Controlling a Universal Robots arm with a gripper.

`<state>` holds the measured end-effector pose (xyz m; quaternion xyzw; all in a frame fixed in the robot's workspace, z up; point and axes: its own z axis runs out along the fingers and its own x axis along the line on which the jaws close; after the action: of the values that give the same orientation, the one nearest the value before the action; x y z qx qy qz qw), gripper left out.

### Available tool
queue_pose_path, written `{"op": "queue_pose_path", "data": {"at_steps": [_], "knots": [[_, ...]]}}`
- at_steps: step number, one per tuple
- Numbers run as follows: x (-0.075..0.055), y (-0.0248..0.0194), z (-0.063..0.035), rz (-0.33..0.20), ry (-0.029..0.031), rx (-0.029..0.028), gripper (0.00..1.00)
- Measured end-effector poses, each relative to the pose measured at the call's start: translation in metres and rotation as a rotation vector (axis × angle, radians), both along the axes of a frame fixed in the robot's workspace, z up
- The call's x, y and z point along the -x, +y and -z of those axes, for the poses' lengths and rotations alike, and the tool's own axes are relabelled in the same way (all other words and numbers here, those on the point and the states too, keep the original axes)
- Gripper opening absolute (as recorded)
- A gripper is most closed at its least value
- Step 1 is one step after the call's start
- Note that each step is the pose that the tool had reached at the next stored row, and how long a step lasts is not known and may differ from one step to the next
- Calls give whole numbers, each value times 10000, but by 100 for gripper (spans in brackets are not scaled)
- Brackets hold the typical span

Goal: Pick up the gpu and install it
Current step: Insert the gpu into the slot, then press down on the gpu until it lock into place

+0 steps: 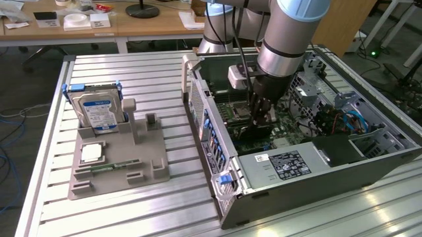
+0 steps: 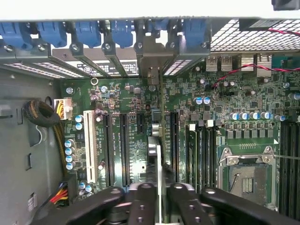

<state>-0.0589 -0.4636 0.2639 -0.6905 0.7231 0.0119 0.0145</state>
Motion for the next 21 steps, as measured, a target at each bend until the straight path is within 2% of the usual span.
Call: {"op": "queue_pose_path", "data": {"at_steps": [1,2,3,21], "knots": [[0,0,0,0,0,0,15],[0,0,0,0,1,0,15],[0,0,0,0,0,0,11],[5,1,0,2,1,0,11]]}}
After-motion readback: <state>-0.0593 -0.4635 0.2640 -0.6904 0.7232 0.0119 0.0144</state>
